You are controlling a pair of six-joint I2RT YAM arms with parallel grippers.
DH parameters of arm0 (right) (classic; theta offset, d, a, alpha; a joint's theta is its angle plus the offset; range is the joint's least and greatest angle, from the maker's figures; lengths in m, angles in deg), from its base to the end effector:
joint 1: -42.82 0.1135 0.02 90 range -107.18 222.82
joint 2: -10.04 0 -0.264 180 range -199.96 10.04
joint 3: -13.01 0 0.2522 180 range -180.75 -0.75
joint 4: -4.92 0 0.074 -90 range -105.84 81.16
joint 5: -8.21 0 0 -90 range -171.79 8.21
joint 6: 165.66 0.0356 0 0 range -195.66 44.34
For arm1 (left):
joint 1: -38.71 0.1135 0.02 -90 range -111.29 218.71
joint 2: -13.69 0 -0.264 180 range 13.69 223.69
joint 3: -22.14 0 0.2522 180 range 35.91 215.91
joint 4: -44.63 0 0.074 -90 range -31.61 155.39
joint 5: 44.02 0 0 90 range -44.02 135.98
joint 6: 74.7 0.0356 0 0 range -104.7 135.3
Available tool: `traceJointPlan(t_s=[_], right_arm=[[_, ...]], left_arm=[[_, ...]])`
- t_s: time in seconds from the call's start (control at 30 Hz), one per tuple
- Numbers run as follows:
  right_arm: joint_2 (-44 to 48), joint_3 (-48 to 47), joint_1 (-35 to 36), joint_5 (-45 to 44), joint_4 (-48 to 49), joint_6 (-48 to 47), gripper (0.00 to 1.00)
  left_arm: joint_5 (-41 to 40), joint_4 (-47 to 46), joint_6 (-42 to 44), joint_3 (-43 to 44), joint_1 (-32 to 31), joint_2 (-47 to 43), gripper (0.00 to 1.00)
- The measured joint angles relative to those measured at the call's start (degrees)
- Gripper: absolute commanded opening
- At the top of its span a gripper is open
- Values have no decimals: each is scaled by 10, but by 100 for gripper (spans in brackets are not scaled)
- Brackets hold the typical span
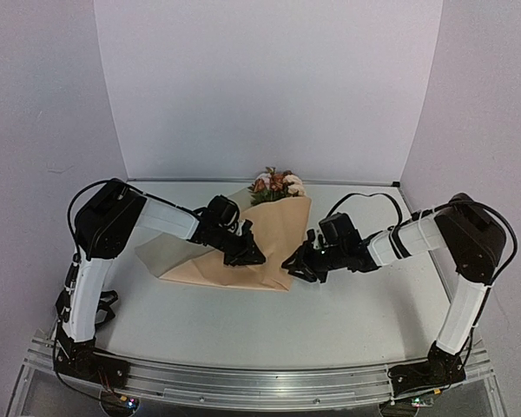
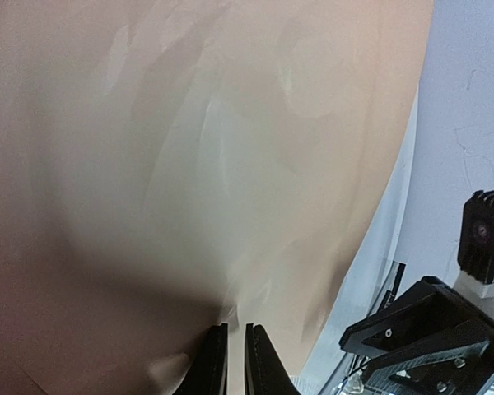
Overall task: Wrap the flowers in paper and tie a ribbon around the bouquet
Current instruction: Press the fold line on the 1/4-folded wrapping paper.
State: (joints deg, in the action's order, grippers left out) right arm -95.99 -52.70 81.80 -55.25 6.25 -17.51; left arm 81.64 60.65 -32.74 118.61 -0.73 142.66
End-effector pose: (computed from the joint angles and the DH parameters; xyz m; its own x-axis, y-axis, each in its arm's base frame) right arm 0.2756 0.2435 0.1374 -0.9655 0.1963 -0.1714 -0.0240 0.5879 0.8086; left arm 0.3474 -0.3126 0.1061 -0.9924 0.0340 -0.1181 0.1142 0.6094 -0.7846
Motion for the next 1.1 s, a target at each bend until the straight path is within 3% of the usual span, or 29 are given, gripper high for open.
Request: traceJointPlan(t_s=[0.27,0.7,1.1], right_arm=[[-26,17,12,1,23,24,26],[-37,29,12,-14,53,61,21],[-46,21,7,-28,61,97,21]], left_arm=[[-2,13,7,16,0,0,16],[58,13,33,16,-32,0,14],[41,66,62,33,-38,13,12]])
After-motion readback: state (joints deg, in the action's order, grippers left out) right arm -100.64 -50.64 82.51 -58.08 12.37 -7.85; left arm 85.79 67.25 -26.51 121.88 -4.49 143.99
